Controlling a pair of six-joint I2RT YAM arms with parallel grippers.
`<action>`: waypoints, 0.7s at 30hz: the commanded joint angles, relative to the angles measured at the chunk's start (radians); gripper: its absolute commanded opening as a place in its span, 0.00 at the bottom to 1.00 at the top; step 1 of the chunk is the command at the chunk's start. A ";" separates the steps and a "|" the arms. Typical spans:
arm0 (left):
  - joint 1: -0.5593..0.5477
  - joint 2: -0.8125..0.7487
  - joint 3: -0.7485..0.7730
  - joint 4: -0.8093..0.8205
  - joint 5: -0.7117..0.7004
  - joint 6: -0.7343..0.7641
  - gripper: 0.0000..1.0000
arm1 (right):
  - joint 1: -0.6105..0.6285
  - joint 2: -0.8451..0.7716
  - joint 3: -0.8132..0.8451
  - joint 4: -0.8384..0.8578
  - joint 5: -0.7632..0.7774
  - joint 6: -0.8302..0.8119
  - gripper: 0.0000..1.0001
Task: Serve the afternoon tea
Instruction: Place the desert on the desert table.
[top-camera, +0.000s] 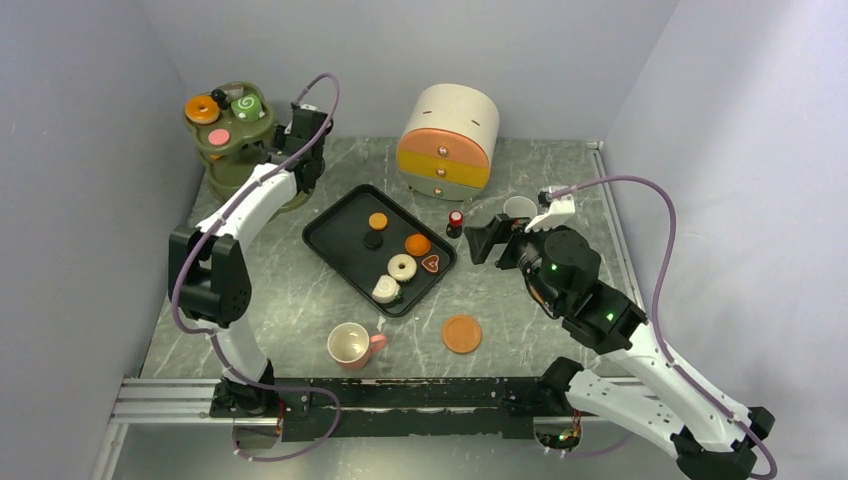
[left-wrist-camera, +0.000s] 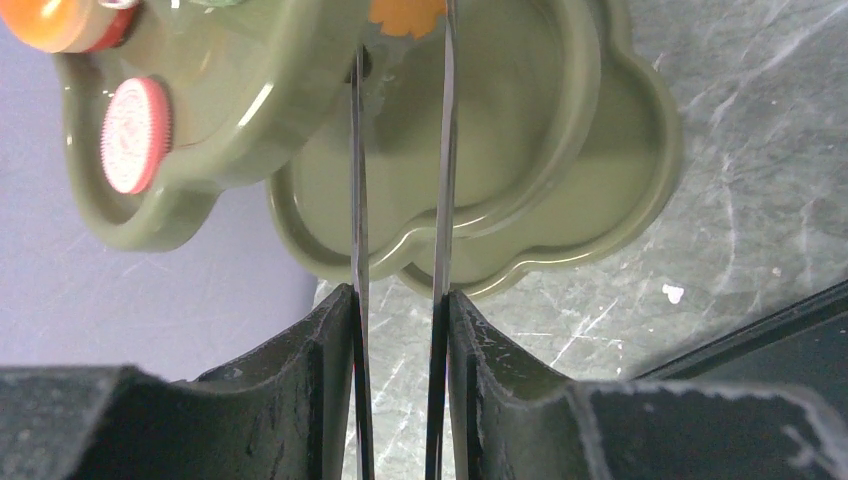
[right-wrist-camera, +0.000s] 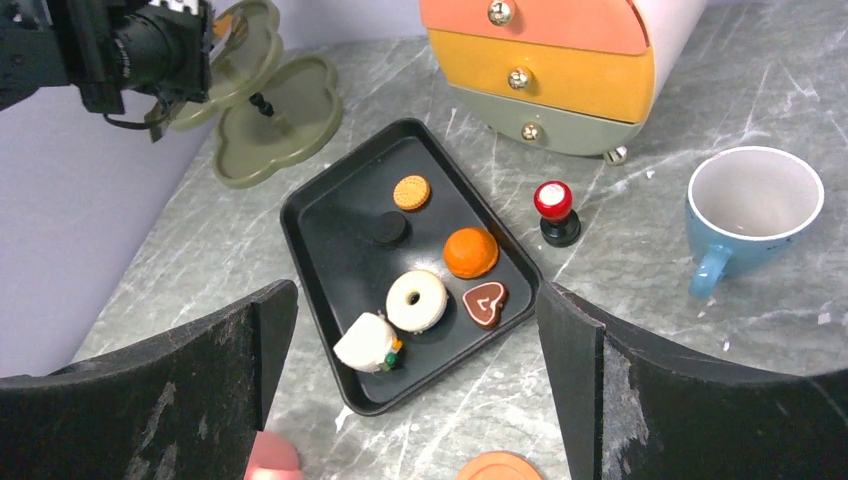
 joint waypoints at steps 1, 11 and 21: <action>0.006 0.046 0.055 0.056 -0.056 0.037 0.37 | -0.005 -0.006 0.026 -0.006 0.023 -0.019 0.93; 0.011 0.097 0.075 0.105 -0.097 0.087 0.38 | -0.004 0.015 0.056 -0.005 0.024 -0.032 0.93; 0.023 0.132 0.095 0.108 -0.115 0.103 0.44 | -0.005 0.023 0.045 0.003 0.024 -0.031 0.93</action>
